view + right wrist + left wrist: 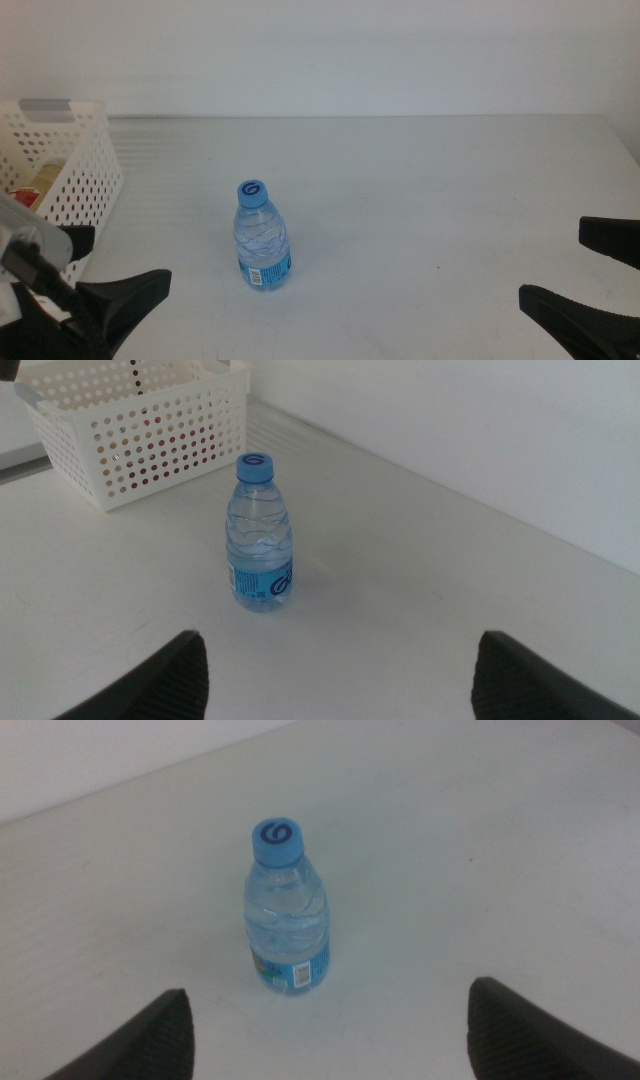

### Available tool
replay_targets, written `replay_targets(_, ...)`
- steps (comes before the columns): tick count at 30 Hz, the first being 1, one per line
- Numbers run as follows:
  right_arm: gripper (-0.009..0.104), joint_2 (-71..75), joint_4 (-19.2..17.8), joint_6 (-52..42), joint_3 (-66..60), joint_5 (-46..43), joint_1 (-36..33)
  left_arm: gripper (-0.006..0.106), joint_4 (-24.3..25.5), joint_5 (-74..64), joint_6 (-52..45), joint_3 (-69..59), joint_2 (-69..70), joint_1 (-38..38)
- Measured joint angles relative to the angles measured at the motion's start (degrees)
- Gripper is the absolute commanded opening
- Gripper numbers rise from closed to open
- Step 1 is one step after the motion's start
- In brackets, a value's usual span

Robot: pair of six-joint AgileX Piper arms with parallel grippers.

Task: Use arms to grab the bottles and put them into the dustbin to the left of the table.

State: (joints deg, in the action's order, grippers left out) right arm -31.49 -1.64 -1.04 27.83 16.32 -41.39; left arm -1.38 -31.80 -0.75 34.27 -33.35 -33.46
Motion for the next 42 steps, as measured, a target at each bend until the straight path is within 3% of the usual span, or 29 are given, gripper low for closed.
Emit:
replay_targets(11,0.076,0.00,0.00,0.00,0.00,0.00,0.00,0.090,0.00,10.26,0.00,0.00,-1.33,0.00)
replay_targets(29,0.076,0.00,0.00,0.00,0.00,0.00,0.00,0.090,1.38,24.32,0.00,-0.46,-19.18,0.07)
replay_targets(42,0.076,0.00,0.00,0.00,0.00,0.00,0.00,0.090,0.80,52.05,0.00,-17.46,-24.85,1.13)
